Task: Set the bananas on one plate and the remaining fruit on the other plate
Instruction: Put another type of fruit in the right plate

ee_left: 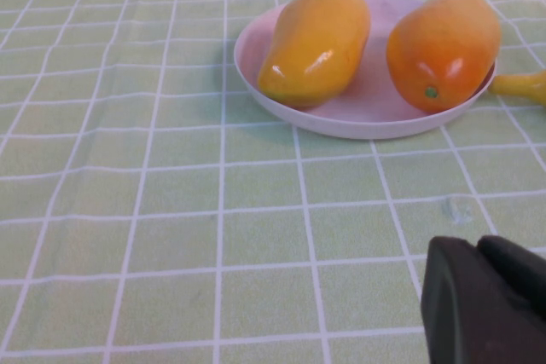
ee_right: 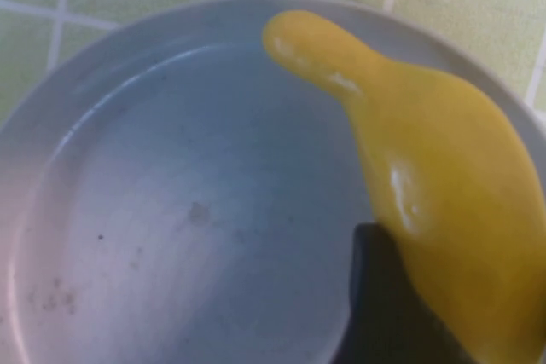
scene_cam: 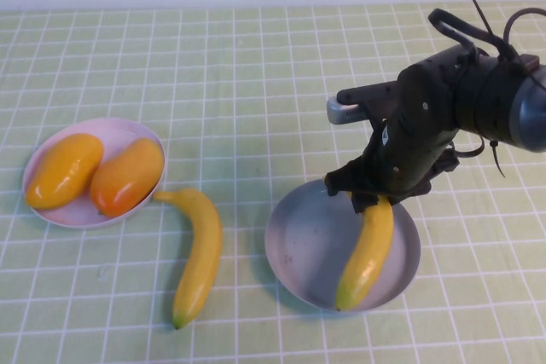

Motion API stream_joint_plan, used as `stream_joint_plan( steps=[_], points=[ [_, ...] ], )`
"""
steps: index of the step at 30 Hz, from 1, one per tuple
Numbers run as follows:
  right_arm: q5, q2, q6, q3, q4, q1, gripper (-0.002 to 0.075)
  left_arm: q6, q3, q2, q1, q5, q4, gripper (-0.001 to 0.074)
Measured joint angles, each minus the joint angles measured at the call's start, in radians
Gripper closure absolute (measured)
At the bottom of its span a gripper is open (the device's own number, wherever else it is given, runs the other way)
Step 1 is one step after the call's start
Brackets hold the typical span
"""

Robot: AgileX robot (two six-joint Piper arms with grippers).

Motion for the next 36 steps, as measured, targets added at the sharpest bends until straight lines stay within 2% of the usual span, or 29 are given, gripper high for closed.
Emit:
stream_joint_plan(
  steps=[6, 12, 18, 23, 28, 36],
  points=[
    [0.008, 0.009, 0.0, 0.0, -0.004, -0.002, 0.0414, 0.0, 0.0, 0.0, 0.0, 0.0, 0.0, 0.0733],
    [0.058, 0.009, 0.0, -0.01, -0.007, -0.002, 0.0312, 0.0, 0.0, 0.0, 0.0, 0.0, 0.0, 0.0733],
    [0.169, 0.009, 0.002, -0.129, -0.01, 0.007, 0.0289, 0.0, 0.0, 0.0, 0.0, 0.0, 0.0, 0.0733],
    [0.184, 0.029, -0.011, -0.266, 0.014, 0.113, 0.0288, 0.0, 0.0, 0.0, 0.0, 0.0, 0.007, 0.0733],
    [0.202, 0.165, -0.037, -0.453, 0.078, 0.235, 0.0288, 0.0, 0.0, 0.0, 0.0, 0.0, 0.009, 0.0733],
    [0.322, 0.447, -0.073, -0.798, 0.088, 0.318, 0.0288, 0.0, 0.0, 0.0, 0.0, 0.0, 0.011, 0.0733]
  ],
)
